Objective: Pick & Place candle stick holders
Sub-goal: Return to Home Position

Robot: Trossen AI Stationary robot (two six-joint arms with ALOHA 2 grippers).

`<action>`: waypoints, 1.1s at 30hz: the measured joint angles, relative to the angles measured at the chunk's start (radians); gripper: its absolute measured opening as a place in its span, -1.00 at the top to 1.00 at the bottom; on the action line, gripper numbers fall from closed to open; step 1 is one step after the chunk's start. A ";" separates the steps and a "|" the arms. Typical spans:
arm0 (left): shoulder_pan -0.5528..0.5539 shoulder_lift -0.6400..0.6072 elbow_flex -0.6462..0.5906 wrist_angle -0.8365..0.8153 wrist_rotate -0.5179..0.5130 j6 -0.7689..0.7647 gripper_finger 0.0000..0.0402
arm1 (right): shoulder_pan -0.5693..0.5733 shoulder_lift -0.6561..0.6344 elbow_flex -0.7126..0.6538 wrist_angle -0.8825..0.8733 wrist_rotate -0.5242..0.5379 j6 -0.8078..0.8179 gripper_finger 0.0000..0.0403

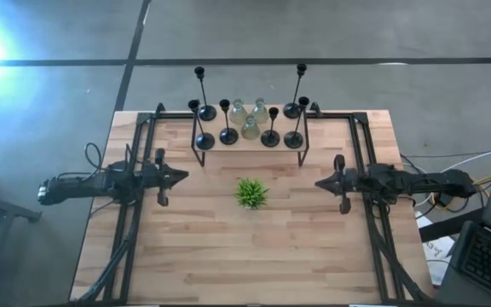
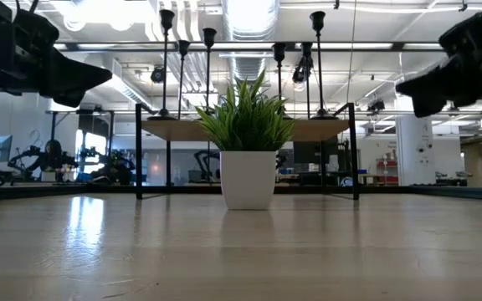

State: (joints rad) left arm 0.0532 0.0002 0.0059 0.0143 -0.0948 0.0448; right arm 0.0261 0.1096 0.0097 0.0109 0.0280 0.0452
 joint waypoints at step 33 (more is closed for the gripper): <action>0.000 0.001 0.000 0.023 -0.005 0.000 0.84 | 0.000 -0.107 0.000 0.014 -0.002 0.000 0.96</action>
State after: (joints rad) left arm 0.0536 0.0013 0.0059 0.0368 -0.0994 0.0444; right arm 0.0261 0.0025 0.0093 0.0246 0.0265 0.0452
